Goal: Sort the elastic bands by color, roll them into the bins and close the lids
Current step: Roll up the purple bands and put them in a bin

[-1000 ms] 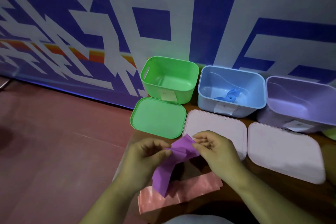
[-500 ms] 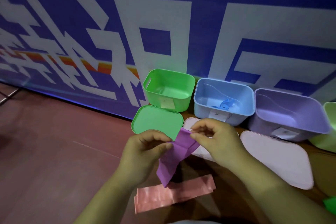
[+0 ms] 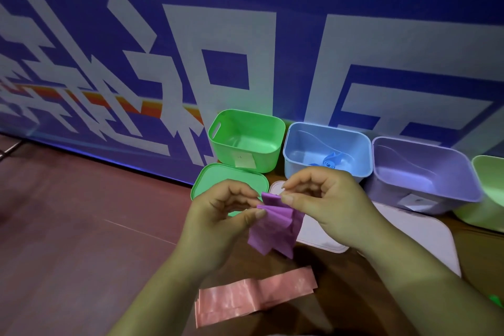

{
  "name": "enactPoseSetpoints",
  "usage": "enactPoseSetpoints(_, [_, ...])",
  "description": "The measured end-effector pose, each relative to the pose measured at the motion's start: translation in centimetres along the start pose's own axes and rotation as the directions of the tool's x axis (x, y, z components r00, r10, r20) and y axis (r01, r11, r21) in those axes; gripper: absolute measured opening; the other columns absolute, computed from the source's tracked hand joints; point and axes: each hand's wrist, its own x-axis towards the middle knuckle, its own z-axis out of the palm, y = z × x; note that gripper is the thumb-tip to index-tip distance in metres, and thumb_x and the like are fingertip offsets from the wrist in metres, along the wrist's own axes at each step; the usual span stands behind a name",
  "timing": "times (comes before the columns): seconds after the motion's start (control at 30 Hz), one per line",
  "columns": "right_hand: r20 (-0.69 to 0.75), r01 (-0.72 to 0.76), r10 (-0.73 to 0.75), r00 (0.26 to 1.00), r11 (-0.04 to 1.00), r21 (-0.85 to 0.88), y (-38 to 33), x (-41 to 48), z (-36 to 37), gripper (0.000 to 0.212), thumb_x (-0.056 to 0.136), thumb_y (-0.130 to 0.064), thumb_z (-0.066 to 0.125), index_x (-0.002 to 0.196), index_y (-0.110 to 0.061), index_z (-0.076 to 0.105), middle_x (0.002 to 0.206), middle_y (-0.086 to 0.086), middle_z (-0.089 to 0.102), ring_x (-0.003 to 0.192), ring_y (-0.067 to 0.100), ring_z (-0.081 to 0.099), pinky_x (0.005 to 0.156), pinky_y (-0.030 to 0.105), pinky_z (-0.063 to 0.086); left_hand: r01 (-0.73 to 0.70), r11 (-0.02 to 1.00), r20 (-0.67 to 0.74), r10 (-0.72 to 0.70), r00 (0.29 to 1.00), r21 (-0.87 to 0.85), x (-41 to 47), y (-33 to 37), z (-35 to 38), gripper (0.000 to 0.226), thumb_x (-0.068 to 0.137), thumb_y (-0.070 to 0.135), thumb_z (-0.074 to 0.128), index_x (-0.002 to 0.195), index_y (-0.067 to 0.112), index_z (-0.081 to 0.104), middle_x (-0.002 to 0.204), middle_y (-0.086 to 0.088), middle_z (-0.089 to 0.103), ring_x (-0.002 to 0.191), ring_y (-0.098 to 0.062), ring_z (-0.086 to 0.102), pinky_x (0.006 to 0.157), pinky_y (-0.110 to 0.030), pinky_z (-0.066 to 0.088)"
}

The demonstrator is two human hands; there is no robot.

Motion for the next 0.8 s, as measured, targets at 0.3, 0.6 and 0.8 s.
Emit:
enactPoseSetpoints(0.3, [-0.025,-0.014,0.016,1.0,0.998,0.061,-0.6,0.1,0.2,0.02,0.078,-0.003,0.078,0.078,-0.022,0.074,0.078,0.002,0.075,0.073,0.01,0.069,0.07,0.022,0.055,-0.007,0.993,-0.14,-0.01,0.99,-0.119,0.6,-0.2,1.2,0.027,0.065,0.006,0.082,0.079,0.026,0.07,0.078,-0.01,0.072,0.076,-0.026,0.068,0.075,-0.041,0.055])
enactPoseSetpoints(0.6, [-0.008,-0.053,0.055,0.998,0.987,0.15,-0.5,0.3,0.2,0.017,0.08,0.001,0.074,0.081,-0.016,0.073,0.078,0.008,0.074,0.067,0.015,0.066,0.065,0.023,0.055,-0.024,0.989,-0.187,-0.003,0.982,-0.143,1.1,0.0,1.9,0.027,0.066,0.005,0.081,0.083,0.022,0.069,0.079,-0.008,0.07,0.072,-0.022,0.066,0.069,-0.03,0.056])
enactPoseSetpoints(0.8, [0.019,-0.07,0.067,0.998,0.983,0.171,-0.2,0.4,0.0,0.014,0.081,0.0,0.074,0.085,-0.013,0.072,0.08,0.006,0.075,0.071,0.012,0.067,0.069,0.021,0.055,-0.023,0.999,-0.142,0.018,0.99,-0.033,1.3,-0.1,1.9,0.031,0.071,0.009,0.078,0.098,0.024,0.073,0.086,-0.006,0.073,0.077,-0.02,0.069,0.073,-0.031,0.058])
